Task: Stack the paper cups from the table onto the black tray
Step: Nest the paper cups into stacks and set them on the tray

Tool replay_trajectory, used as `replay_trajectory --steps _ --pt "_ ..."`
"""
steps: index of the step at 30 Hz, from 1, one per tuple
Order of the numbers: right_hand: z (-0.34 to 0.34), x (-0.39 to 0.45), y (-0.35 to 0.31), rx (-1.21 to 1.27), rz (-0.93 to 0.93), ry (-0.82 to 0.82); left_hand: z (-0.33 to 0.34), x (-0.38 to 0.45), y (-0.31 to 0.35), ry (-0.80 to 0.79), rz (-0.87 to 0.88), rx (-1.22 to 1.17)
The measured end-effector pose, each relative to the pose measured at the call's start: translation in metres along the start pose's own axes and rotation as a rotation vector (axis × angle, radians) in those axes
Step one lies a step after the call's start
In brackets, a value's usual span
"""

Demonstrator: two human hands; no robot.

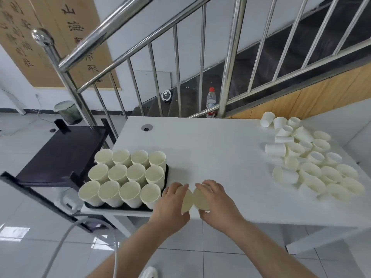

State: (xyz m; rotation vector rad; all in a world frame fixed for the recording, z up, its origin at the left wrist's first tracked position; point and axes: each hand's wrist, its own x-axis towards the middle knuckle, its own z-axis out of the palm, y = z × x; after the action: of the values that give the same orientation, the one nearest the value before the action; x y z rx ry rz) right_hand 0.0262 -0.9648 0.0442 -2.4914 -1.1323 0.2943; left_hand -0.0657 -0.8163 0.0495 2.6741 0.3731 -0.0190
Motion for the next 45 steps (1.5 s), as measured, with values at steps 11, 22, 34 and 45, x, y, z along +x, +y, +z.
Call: replay_trajectory --steps 11,22,34,45 --pt "0.059 0.108 -0.139 0.144 -0.026 0.037 -0.083 -0.007 -0.161 0.094 -0.073 -0.114" --pt "0.110 0.164 -0.222 0.184 -0.017 0.000 -0.121 -0.011 -0.271 0.121 -0.136 -0.123" --pt "0.131 0.181 -0.236 0.068 -0.044 -0.092 -0.113 -0.012 -0.306 0.061 -0.174 -0.112" --pt "0.144 0.188 -0.228 -0.046 -0.007 -0.208 -0.096 -0.007 -0.315 -0.014 -0.205 0.011"
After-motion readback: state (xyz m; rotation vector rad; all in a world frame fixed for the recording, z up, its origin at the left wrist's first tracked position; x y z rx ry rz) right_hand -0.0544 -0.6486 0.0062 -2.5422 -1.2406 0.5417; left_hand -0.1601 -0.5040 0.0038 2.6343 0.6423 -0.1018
